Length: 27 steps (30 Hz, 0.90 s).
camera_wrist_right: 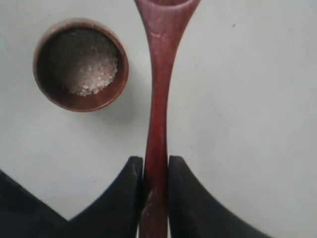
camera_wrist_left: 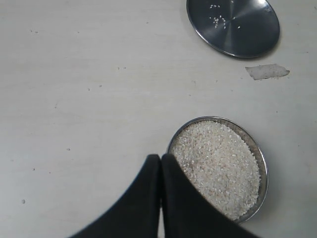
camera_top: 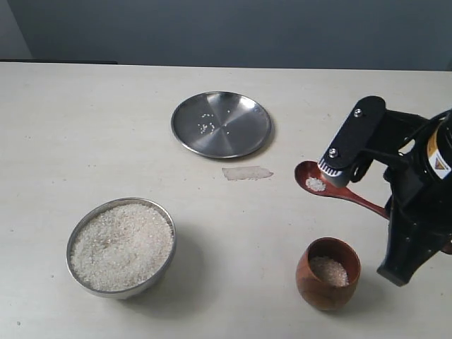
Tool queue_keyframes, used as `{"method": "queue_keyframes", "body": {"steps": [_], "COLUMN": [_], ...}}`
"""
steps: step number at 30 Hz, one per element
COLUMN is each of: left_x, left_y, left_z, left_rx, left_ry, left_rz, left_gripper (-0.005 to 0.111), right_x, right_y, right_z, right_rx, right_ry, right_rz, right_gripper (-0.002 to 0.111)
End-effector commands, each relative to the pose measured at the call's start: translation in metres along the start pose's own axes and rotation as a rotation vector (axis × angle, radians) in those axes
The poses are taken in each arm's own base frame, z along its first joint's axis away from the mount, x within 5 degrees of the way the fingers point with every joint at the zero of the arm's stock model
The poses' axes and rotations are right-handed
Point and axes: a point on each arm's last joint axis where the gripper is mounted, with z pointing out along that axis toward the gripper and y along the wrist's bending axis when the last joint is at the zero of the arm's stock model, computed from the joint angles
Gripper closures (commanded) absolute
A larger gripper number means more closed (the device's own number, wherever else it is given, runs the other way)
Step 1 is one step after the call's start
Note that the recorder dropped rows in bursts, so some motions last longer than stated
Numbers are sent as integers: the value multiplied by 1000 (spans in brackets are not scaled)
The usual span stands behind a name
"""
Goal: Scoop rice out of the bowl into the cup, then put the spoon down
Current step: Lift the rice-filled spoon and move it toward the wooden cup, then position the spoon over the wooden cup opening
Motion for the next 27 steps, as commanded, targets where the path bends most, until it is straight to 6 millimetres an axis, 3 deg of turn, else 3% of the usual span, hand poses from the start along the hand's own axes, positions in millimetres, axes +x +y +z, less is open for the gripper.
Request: {"method": "queue_keyframes", "body": {"steps": [1,18,27], "left_x": [-1,-1,-1], "left_y": [0,0,0], "left_z": [-1,-1,-1], "left_rx": [0,0,0], "left_ry": [-9,-9,-9], "left_rz": [0,0,0], "left_gripper": [106,106,106], "right_x": [12,41,41], "right_y": [0,18,28], "right_z": [2,24,26], "right_rx": [18,42,62], "right_ry": [6,80,79], "right_rz": [23,-28,-87], "right_gripper": [109,109,109]}}
